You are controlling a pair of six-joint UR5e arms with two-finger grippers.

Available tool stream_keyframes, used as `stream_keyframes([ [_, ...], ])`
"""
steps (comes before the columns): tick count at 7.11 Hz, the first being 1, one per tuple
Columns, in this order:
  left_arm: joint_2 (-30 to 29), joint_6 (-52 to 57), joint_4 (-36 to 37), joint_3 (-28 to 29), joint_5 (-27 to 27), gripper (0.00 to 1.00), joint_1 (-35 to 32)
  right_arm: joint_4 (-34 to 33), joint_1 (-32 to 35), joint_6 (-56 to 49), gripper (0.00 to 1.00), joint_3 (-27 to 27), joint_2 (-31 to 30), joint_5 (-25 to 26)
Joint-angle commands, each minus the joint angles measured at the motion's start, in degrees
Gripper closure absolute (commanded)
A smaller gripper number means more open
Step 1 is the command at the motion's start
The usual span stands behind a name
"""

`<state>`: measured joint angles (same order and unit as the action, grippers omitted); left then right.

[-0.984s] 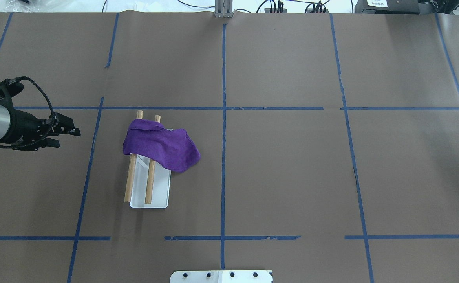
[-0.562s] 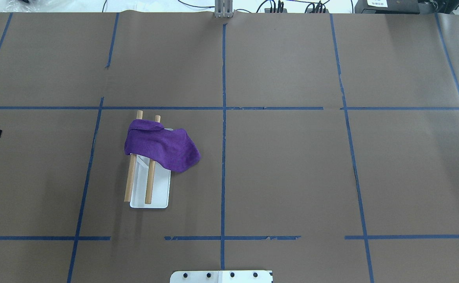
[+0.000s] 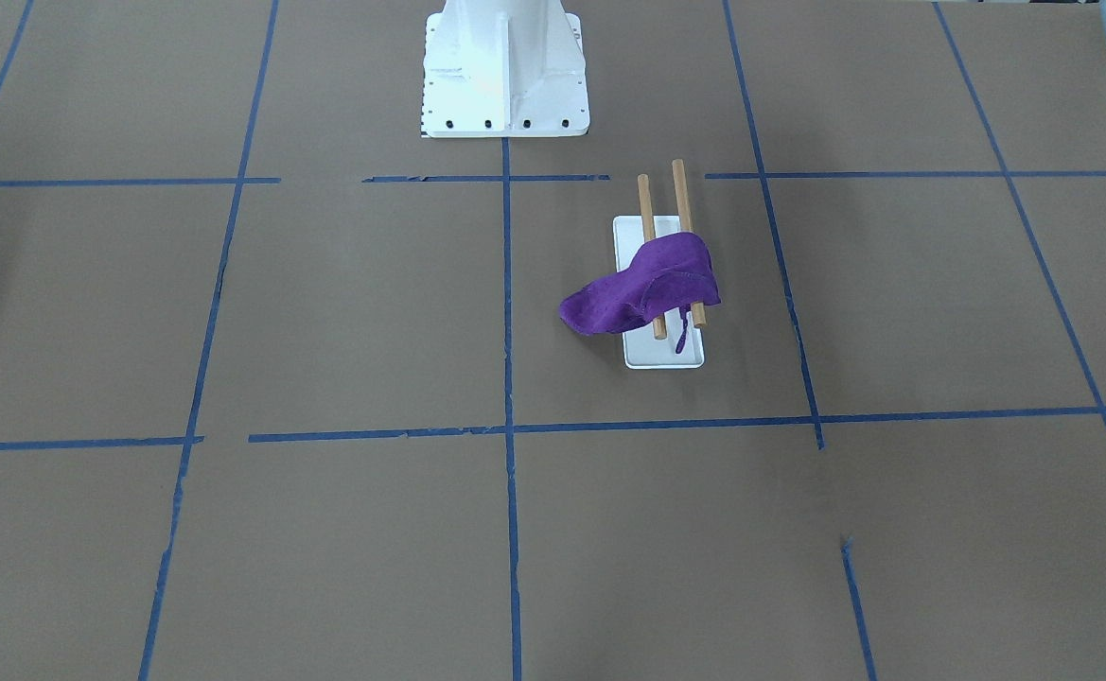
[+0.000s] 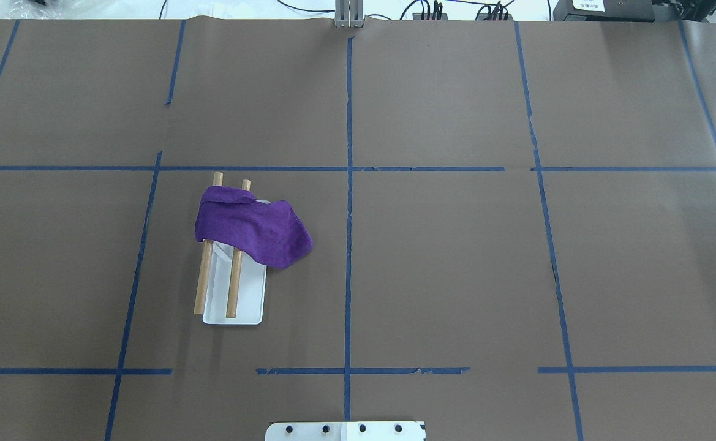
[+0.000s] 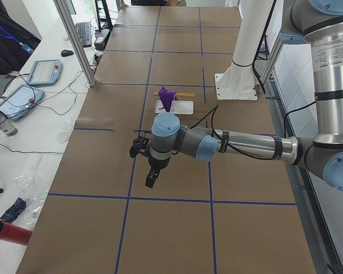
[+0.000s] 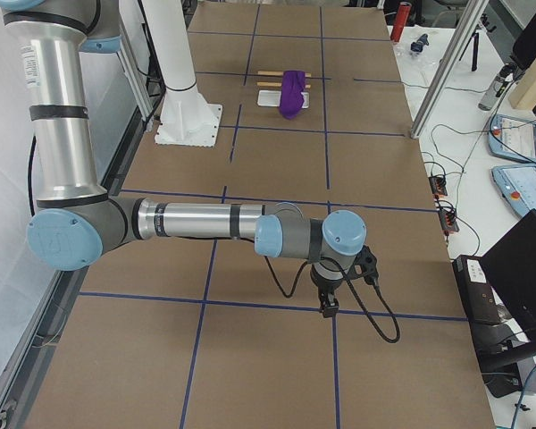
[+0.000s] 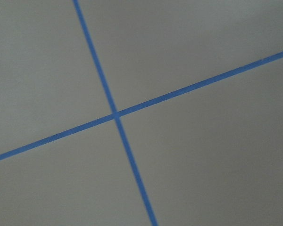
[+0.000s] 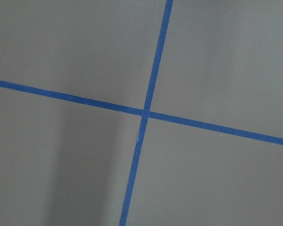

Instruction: Hang towel on rack

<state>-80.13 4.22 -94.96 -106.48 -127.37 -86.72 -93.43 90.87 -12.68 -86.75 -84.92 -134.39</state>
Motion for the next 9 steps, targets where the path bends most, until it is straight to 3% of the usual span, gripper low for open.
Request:
stream_keyframes([
  [1, -3.1, 1.75, 12.15, 0.13, -0.5, 0.0, -2.14, 0.0, 0.09, 0.29, 0.0, -0.09, -0.07, 0.0],
  [3, -3.54, 1.31, 12.69, 0.66, -5.23, 0.0, -2.75, 0.0, 0.09, 0.47, 0.0, -0.44, -0.77, -0.18],
  [4, -2.93, 1.49, 12.52, 0.84, -4.91, 0.0, -2.75, 0.0, 0.27, 0.38, 0.0, -0.61, -0.95, -0.09],
  [5, -3.53, 1.84, 12.0, 4.67, -5.16, 0.0, -2.76, 0.0, 0.79, 0.38, 0.0, -0.62, -2.6, -0.17],
  [9, -1.69, 3.95, 11.38, 4.27, -8.33, 0.0, -5.74, 0.52, 3.52, 7.3, 0.0, -5.0, -4.46, 0.18],
])
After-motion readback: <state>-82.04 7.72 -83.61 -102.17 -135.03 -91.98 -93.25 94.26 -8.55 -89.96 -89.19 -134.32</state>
